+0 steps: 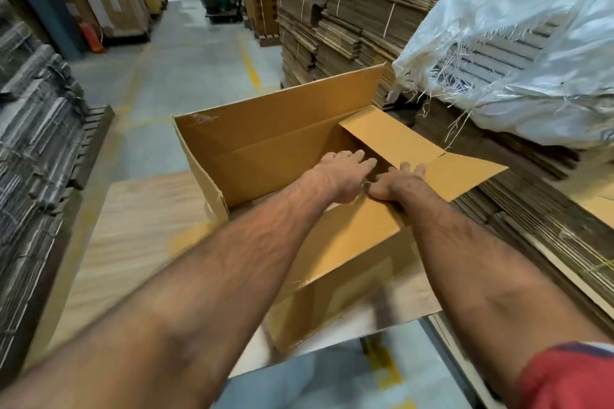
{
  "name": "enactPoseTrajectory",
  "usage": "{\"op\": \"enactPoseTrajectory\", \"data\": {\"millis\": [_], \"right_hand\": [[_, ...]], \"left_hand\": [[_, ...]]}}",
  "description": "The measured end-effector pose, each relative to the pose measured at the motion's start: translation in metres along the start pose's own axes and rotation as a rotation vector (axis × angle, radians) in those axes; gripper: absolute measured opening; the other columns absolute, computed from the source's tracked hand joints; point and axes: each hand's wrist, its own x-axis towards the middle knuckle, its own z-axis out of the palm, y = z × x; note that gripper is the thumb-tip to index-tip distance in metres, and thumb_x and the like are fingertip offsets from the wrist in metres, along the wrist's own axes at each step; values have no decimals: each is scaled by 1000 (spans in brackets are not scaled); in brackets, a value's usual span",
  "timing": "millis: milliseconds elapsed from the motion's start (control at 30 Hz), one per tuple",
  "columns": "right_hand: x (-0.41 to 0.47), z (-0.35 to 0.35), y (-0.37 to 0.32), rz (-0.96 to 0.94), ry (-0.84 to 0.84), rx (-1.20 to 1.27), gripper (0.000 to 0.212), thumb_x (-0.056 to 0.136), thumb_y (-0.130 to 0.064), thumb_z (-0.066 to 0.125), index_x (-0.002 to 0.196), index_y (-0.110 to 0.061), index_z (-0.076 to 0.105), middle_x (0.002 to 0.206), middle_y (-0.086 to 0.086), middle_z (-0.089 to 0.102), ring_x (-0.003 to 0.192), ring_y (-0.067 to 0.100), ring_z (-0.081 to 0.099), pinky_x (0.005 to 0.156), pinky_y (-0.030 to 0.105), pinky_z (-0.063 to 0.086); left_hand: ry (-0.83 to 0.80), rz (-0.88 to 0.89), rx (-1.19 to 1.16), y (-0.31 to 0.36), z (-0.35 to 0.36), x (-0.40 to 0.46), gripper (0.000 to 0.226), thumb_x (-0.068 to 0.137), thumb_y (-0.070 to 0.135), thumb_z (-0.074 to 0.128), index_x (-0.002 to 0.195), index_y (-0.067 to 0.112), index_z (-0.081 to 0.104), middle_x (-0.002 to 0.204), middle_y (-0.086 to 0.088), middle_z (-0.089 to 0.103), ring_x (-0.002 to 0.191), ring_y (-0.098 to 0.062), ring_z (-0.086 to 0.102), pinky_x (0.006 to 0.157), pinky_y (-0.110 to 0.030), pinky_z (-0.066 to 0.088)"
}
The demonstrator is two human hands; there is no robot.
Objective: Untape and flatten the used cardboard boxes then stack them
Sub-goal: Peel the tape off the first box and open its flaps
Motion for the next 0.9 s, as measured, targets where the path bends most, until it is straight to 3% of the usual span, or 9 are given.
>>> {"op": "enactPoseTrajectory", "data": {"millis": [367, 467, 533, 700, 767, 833, 900], "right_hand": [[0, -4, 6, 10, -1, 70, 56, 95, -58, 39, 146, -33, 43, 153, 4, 37, 143, 28, 15, 111, 53, 12], [9, -4, 11, -14, 81, 31, 70, 89, -67, 44, 148, -30, 37, 150, 6, 40, 138, 30, 24, 110, 54, 19], [10, -7, 12, -43, 156, 45, 79, 86, -67, 46, 152, -27, 28, 157, 9, 27, 142, 33, 22, 111, 57, 19], [17, -6, 25, -23, 99, -17, 66, 96, -60, 26, 149, -25, 41, 165, 10, 7, 147, 34, 13, 114, 58, 15], [24, -4, 31, 11, 51, -24, 75, 94, -69, 17, 149, -24, 41, 165, 13, 2, 148, 35, 9, 114, 58, 11], [31, -5, 35, 39, 52, -31, 84, 91, -76, 13, 150, -22, 40, 165, 14, 2, 149, 34, 8, 115, 57, 9], [38, -8, 38, 61, 79, -38, 85, 91, -77, 14, 150, -21, 41, 164, 14, 9, 148, 33, 12, 113, 56, 13]], "left_hand": [[1, -57, 12, 17, 8, 39, 65, 102, 31, 44, 156, 22, 10, 164, -6, 8, 149, -27, 13, 120, -46, 18], [-18, -38, -25, 19, 11, 43, 66, 101, 36, 44, 156, 24, 10, 164, -5, 10, 149, -27, 14, 121, -47, 17], [-27, -32, -45, 18, 15, 44, 67, 100, 38, 44, 156, 24, 10, 163, -6, 13, 149, -27, 16, 121, -47, 17], [-49, -51, -149, 19, 26, 49, 55, 96, 47, 47, 142, 19, 36, 141, -8, 49, 127, -29, 47, 103, -46, 41], [-116, -55, -270, 25, 34, 51, 65, 97, 48, 46, 148, 14, 24, 137, -12, 53, 123, -32, 50, 99, -41, 43], [-186, -72, -359, 30, 42, 54, 78, 99, 48, 42, 155, 15, -1, 140, -16, 50, 126, -34, 49, 103, -43, 41], [-221, -75, -398, 30, 49, 60, 78, 99, 51, 39, 155, 21, -7, 145, -16, 46, 129, -34, 47, 107, -48, 38]]}}
